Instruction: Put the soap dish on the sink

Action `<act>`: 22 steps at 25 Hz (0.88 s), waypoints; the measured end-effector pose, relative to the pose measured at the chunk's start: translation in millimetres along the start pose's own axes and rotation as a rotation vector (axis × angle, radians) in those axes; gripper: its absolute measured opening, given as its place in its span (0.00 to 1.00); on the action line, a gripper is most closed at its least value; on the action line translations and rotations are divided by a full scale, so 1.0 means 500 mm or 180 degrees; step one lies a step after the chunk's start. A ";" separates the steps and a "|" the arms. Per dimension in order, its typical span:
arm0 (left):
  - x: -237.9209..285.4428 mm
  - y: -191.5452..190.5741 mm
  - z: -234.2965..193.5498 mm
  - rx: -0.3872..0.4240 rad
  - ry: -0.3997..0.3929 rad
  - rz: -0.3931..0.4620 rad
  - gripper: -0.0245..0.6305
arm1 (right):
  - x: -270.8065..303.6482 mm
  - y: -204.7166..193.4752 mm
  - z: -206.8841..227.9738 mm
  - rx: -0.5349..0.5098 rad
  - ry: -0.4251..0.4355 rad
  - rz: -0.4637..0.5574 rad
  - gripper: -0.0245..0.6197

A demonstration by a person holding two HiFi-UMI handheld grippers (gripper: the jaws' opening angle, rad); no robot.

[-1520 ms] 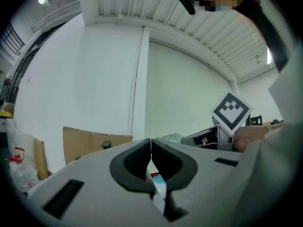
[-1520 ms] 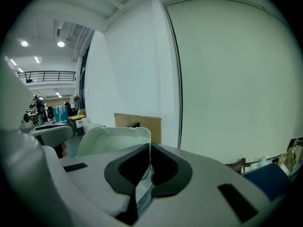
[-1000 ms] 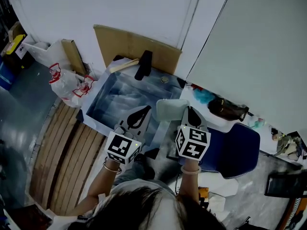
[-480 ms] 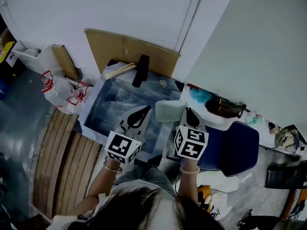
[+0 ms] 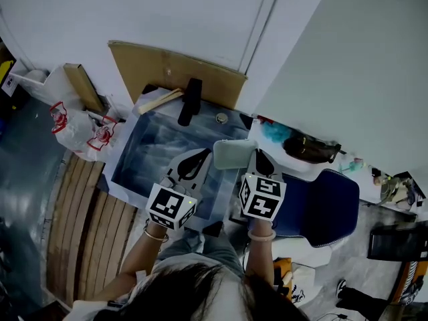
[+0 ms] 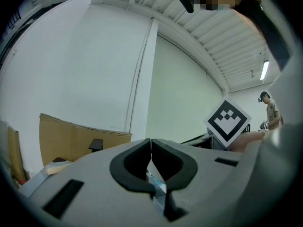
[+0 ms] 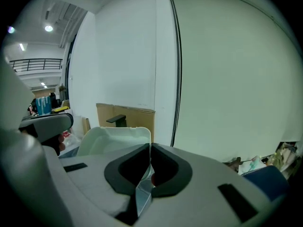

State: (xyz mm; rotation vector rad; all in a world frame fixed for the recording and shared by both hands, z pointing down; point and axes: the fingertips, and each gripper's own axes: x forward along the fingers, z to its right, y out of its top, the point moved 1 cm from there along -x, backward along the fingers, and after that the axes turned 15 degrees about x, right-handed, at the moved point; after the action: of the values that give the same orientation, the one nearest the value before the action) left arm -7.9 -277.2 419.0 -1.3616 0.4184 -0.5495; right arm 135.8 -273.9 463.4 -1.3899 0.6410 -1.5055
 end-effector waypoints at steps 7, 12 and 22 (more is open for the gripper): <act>0.038 -0.023 -0.014 -0.0080 0.0137 -0.0078 0.05 | 0.067 -0.006 0.026 -0.0023 0.0066 -0.0149 0.08; 0.064 -0.041 -0.025 -0.0087 0.0265 -0.0151 0.05 | 0.115 -0.008 0.034 -0.0087 0.0176 -0.0239 0.08; 0.113 -0.082 -0.035 -0.0129 0.0448 -0.0320 0.05 | 0.208 -0.032 0.058 -0.0167 0.0343 -0.0491 0.08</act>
State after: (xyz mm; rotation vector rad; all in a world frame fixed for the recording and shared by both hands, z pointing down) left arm 22.4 -329.3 458.6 -1.3929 0.4793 -0.7261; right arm 169.6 -353.3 530.5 -1.4324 0.6560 -1.7058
